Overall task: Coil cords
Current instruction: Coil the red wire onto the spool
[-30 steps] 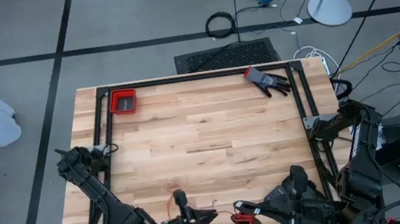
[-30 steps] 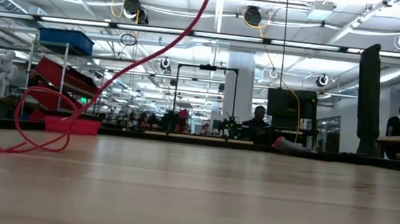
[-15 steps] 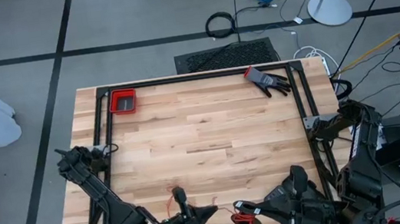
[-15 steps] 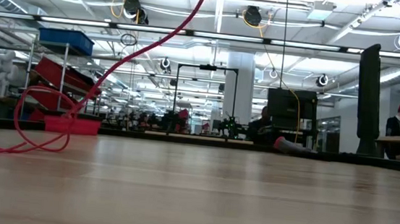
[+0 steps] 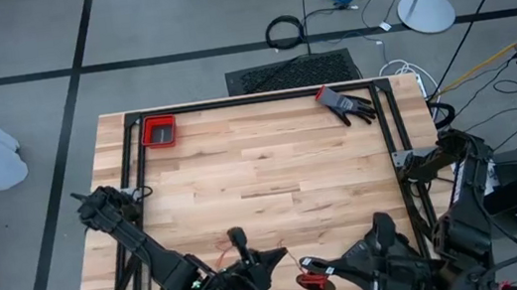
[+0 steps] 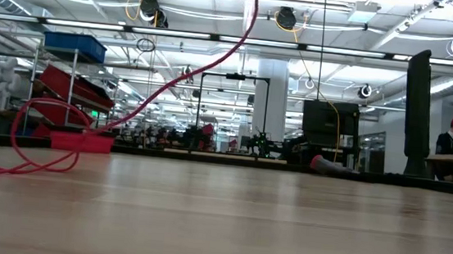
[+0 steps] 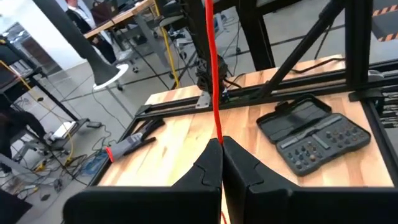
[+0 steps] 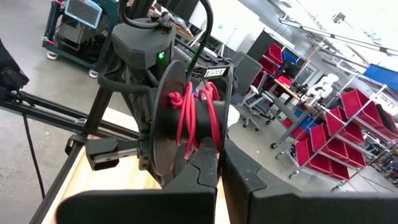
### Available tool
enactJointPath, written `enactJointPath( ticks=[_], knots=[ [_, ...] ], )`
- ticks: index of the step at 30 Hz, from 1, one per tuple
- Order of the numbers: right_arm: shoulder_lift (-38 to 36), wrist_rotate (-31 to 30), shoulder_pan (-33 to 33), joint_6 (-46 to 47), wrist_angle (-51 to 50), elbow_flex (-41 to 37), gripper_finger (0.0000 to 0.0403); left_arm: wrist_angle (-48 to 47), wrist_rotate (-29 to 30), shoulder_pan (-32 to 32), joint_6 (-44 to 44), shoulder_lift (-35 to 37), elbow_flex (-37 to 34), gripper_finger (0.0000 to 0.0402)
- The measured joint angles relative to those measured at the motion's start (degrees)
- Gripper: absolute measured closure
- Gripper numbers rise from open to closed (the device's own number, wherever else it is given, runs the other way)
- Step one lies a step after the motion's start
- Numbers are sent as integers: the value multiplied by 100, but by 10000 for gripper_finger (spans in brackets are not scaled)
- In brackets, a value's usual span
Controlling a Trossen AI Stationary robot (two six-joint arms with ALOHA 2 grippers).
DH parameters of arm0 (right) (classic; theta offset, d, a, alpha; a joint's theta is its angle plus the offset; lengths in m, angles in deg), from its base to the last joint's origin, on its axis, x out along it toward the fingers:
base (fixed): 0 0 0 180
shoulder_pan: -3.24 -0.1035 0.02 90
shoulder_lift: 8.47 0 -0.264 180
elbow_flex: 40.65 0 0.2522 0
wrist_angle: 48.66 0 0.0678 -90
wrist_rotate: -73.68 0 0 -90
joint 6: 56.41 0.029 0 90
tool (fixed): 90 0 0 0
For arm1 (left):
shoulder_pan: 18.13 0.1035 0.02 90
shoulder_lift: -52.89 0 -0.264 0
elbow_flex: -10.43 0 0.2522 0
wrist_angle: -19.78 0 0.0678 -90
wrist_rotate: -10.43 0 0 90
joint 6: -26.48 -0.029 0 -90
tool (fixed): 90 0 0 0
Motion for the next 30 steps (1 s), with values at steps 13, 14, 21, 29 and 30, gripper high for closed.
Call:
enactJointPath(
  ticks=[13,14,21,29,30],
  knots=[
    [121,10,426,179,-2,2,403,14,-32,90,4,0,0,401],
    [132,9,466,179,1,2,403,45,-32,89,4,0,0,401],
    [287,-61,785,269,15,2,403,260,-45,90,-9,0,0,401],
    [610,-408,1180,-28,290,2,403,269,-56,86,-24,0,0,401],
    [626,-413,1216,-37,309,2,403,268,-56,86,-24,0,0,402]
  ],
)
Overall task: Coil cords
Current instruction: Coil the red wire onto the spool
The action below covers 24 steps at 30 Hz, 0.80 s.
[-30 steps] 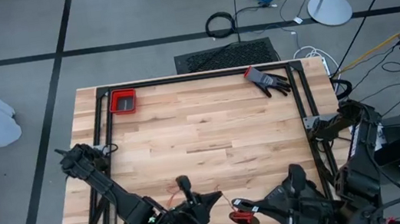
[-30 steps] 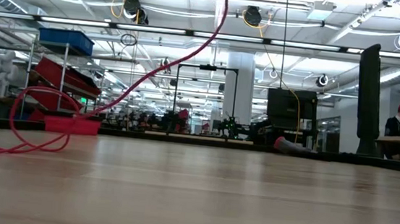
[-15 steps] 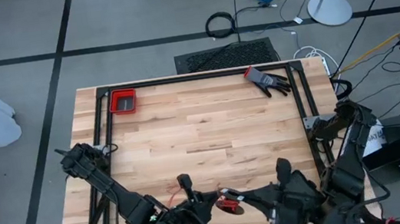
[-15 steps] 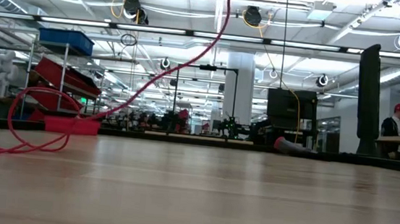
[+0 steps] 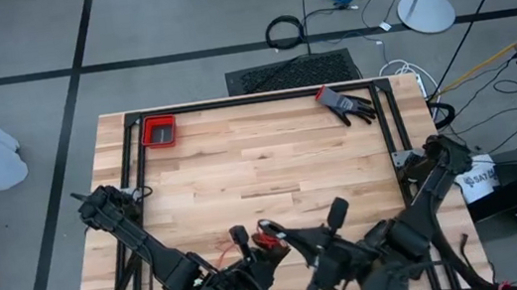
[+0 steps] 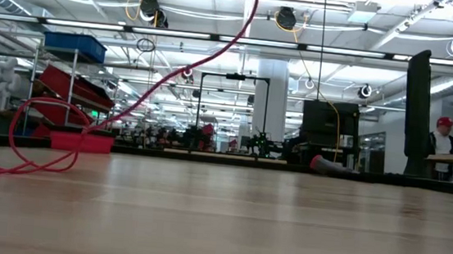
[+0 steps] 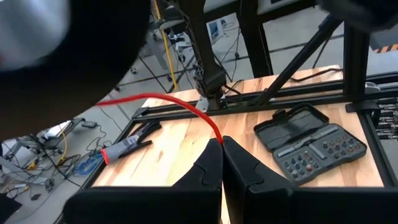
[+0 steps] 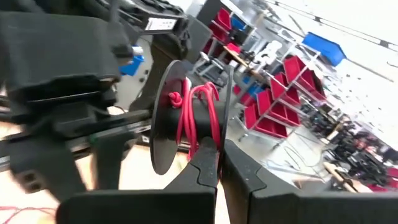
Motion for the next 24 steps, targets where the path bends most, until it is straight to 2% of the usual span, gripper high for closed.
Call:
enactJointPath(
  ticks=[6,14,24],
  knots=[
    [129,-86,115,-29,-5,0,403,198,-2,-34,-127,0,0,402],
    [331,-874,178,-520,-5,0,403,589,60,-179,-430,0,0,402],
    [330,-896,167,-894,-13,0,403,647,292,-378,-608,94,2,402]
  ],
)
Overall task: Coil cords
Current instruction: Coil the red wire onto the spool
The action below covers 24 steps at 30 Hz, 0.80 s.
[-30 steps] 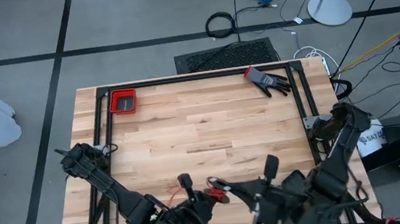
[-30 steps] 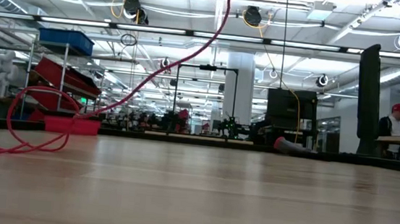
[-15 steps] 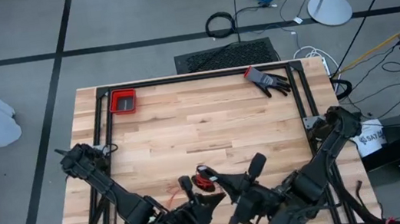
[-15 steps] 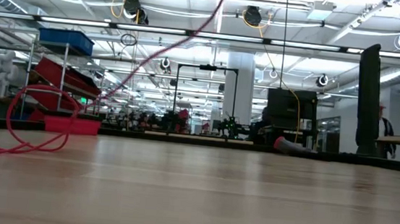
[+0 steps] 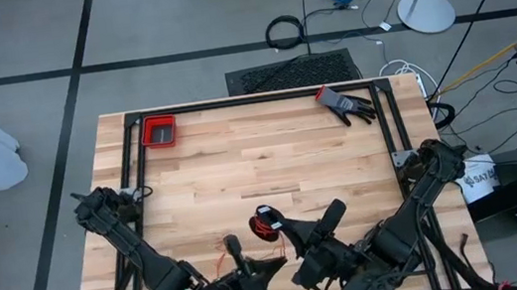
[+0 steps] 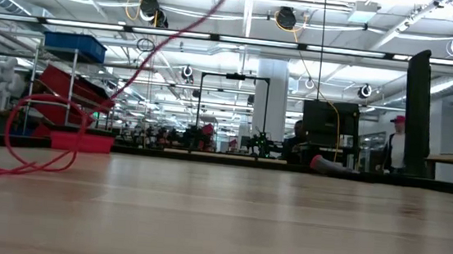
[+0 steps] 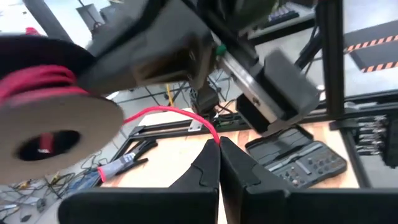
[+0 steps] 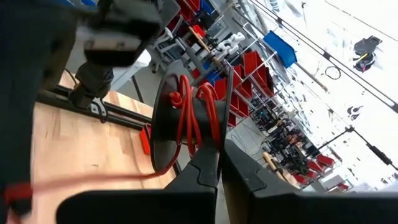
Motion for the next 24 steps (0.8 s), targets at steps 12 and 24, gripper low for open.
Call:
enactJointPath(
  ticks=[12,24],
  knots=[
    [0,254,-4,-158,-202,0,403,473,91,-398,-433,157,2,402],
    [-2,620,-81,-377,-581,0,403,560,1280,-768,-1100,210,2,402]
  ],
)
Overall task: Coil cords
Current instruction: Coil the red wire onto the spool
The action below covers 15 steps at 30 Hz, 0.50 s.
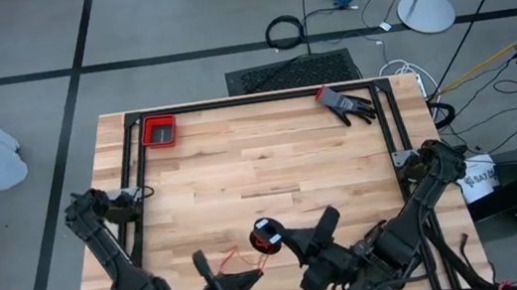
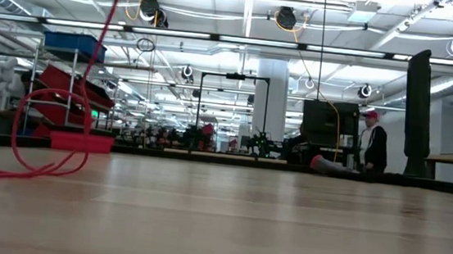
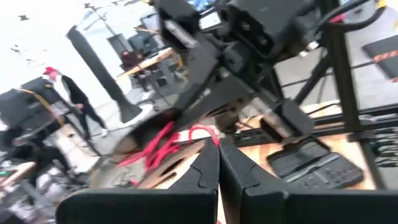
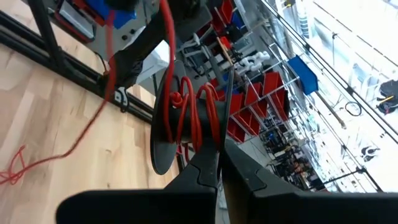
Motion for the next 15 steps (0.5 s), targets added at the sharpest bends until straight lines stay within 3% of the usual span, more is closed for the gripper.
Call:
enactJointPath(
  ticks=[4,8,15],
  knots=[
    [-2,31,-68,-83,0,0,403,-32,550,-118,-263,0,0,402],
    [-25,617,-123,-201,-2,0,403,-43,961,-220,-595,4,0,402],
    [-86,1270,-149,-170,50,0,403,-67,1042,-275,-799,4,0,402]
  ],
)
